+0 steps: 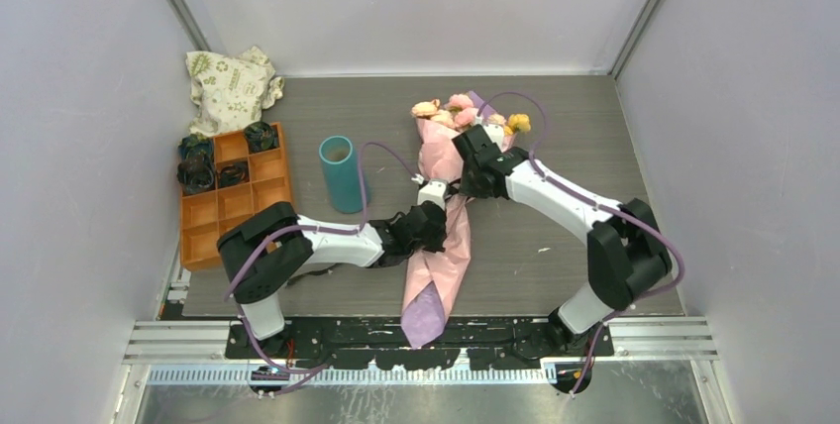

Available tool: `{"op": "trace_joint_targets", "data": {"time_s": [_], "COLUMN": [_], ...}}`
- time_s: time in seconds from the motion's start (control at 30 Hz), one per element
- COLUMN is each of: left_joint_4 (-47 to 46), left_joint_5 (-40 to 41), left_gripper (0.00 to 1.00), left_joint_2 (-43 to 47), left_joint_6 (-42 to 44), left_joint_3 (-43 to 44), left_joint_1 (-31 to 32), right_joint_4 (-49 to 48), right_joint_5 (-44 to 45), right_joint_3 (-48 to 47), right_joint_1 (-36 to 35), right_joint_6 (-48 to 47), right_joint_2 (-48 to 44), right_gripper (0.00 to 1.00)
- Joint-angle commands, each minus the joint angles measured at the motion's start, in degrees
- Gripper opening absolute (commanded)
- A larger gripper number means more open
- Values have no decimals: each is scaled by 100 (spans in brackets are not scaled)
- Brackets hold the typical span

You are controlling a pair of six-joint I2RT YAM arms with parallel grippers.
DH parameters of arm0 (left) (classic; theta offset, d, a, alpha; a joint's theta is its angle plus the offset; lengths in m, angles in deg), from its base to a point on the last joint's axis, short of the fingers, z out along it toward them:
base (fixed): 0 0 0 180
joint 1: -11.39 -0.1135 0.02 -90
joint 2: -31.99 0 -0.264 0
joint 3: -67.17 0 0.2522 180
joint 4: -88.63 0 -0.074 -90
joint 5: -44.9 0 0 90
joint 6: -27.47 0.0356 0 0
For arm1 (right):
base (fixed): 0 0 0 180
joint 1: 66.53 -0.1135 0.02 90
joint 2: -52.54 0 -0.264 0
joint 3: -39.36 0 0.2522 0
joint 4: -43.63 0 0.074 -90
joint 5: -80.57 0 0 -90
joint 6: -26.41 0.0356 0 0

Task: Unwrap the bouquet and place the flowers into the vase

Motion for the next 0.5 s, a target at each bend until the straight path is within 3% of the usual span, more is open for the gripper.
{"op": "trace_joint_targets", "data": {"time_s": [0.0, 0.47], "left_joint_4": [456, 350], "left_joint_5": [66, -8], "left_gripper": [2, 2], "left_joint_2": [-302, -435], "left_joint_6": [30, 9], "left_joint_3": [-71, -95], "left_joint_1": [-27, -28], "right_joint_4": [371, 710], "right_joint_5": [996, 1373], "right_joint_3": [-624, -853], "right_joint_1": [56, 197], "right_joint_6": [-272, -424], "right_joint_2": [-772, -923], "right_gripper": [3, 9]}}
